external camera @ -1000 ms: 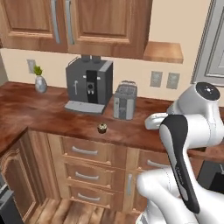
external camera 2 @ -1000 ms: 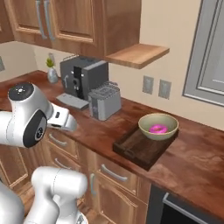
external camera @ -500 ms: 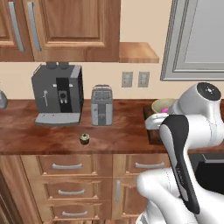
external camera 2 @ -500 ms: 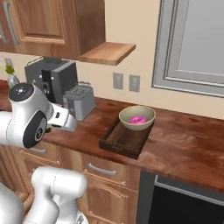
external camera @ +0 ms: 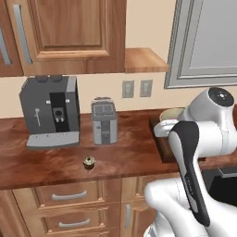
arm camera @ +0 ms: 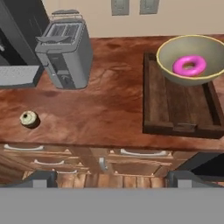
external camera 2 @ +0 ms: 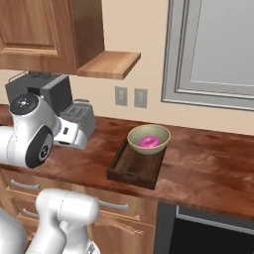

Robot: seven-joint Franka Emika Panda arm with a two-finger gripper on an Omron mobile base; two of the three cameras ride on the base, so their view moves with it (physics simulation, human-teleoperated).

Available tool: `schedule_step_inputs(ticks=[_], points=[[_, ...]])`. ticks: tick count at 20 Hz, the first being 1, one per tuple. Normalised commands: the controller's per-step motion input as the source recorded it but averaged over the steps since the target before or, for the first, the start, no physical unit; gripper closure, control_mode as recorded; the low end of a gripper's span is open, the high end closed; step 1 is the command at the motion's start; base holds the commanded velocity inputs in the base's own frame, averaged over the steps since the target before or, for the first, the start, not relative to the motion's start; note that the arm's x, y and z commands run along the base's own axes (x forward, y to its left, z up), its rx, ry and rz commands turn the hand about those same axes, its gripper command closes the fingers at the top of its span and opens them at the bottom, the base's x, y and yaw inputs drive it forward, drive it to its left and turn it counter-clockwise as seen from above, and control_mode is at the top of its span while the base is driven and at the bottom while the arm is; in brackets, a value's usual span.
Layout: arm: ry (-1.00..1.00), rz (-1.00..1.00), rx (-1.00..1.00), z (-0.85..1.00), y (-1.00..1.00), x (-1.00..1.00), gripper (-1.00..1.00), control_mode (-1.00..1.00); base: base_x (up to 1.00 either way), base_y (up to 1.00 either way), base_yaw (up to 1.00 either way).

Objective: Place the bowl with donut and the cupcake onto the tray.

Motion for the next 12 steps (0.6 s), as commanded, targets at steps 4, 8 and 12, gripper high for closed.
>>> schedule_step_inputs(ticks=[4,8,12], points=[[0.00,0.00,0.00,0.00,0.00,0.00,-1.00,1.00,0.54,0.00,-0.11],[0.00,0.00,0.00,0.00,0.00,0.00,-1.00,1.00,0.46,0.02,-0.13],[0.00,0.00,0.00,0.00,0.00,0.00,-1.00,1.00,0.29,0.15,-0.16]])
